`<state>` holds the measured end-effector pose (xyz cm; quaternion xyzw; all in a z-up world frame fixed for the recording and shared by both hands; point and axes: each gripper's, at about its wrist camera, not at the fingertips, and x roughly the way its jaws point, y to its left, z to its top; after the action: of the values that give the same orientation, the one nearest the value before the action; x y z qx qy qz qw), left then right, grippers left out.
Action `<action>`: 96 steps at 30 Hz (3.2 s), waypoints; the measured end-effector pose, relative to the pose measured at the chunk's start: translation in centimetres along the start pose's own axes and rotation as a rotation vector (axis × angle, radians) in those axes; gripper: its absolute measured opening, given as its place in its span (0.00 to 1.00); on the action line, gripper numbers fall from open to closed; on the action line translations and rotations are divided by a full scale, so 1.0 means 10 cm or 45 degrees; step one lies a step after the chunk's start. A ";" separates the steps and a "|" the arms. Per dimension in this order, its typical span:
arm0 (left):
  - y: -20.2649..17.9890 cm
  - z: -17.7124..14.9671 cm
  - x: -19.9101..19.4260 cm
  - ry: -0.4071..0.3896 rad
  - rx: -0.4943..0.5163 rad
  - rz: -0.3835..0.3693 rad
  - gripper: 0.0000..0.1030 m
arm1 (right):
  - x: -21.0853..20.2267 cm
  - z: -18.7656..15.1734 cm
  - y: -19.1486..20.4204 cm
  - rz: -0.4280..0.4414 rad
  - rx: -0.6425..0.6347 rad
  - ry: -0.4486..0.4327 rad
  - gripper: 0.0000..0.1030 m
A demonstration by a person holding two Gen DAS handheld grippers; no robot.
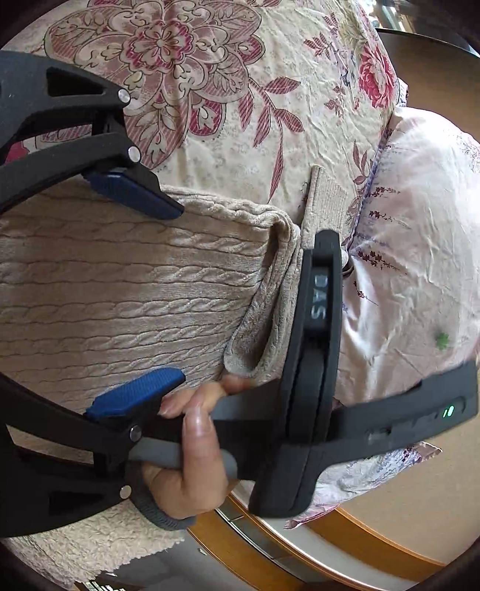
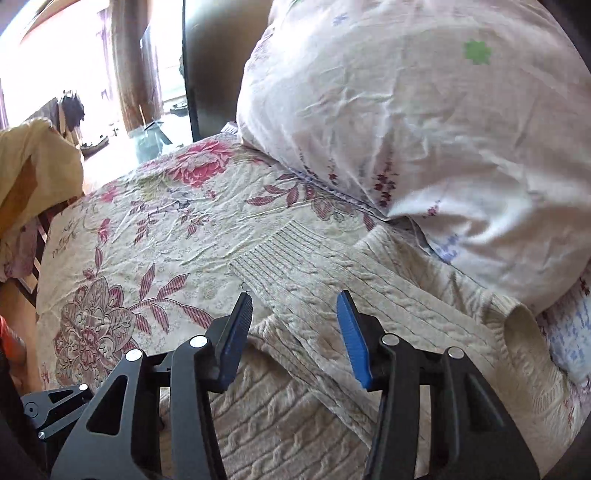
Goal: Fold small clothes
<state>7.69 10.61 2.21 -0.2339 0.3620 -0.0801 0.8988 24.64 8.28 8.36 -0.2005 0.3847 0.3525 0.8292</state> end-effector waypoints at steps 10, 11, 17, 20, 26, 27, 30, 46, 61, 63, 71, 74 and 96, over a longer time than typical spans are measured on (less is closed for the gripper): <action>-0.02 -0.03 0.02 -0.002 0.029 -0.019 0.86 | 0.44 0.04 0.30 -0.144 -0.221 0.143 0.24; -0.01 -0.03 0.02 -0.001 0.025 -0.023 0.86 | 0.47 0.05 0.25 -0.148 -0.177 0.150 0.16; 0.03 -0.02 0.03 0.000 0.012 -0.049 0.88 | 0.11 0.04 -0.09 -0.091 0.108 -0.050 0.07; 0.02 -0.03 0.03 0.003 0.018 -0.049 0.89 | -0.31 -0.04 -0.42 -0.072 0.300 -0.220 0.07; 0.02 -0.02 0.04 0.002 0.017 -0.051 0.89 | -1.29 -0.61 -1.16 -0.221 0.706 -0.554 0.07; 0.02 -0.02 0.04 0.002 0.018 -0.050 0.89 | -1.41 -0.76 -1.28 -0.265 0.773 -0.592 0.07; 0.02 -0.02 0.04 0.004 0.022 -0.049 0.90 | -1.75 -1.35 -1.60 -0.383 1.016 -0.635 0.07; 0.00 -0.02 0.07 0.011 0.037 -0.036 0.91 | -1.44 -3.01 -2.19 -0.007 1.833 -0.440 0.19; 0.01 -0.02 0.09 0.015 0.038 -0.051 0.93 | -1.51 -2.60 -2.50 -0.146 1.661 -0.450 0.08; 0.01 -0.02 0.09 0.016 0.040 -0.049 0.94 | -1.76 -2.38 -2.42 -0.170 1.510 -0.594 0.08; 0.01 -0.02 0.10 0.018 0.038 -0.056 0.94 | -1.55 -2.90 -2.40 -0.348 1.627 -0.309 0.08; 0.01 -0.02 0.10 0.018 0.038 -0.057 0.94 | -1.50 -3.08 -2.36 -0.301 1.685 -0.323 0.08; 0.20 0.24 -0.14 -0.037 0.111 0.048 0.94 | -2.05 -3.11 -2.05 -0.486 1.557 -0.270 0.55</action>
<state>8.29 13.69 3.68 -0.1887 0.3493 -0.0753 0.9147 15.02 -33.13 6.20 0.2788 0.3896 -0.0657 0.8753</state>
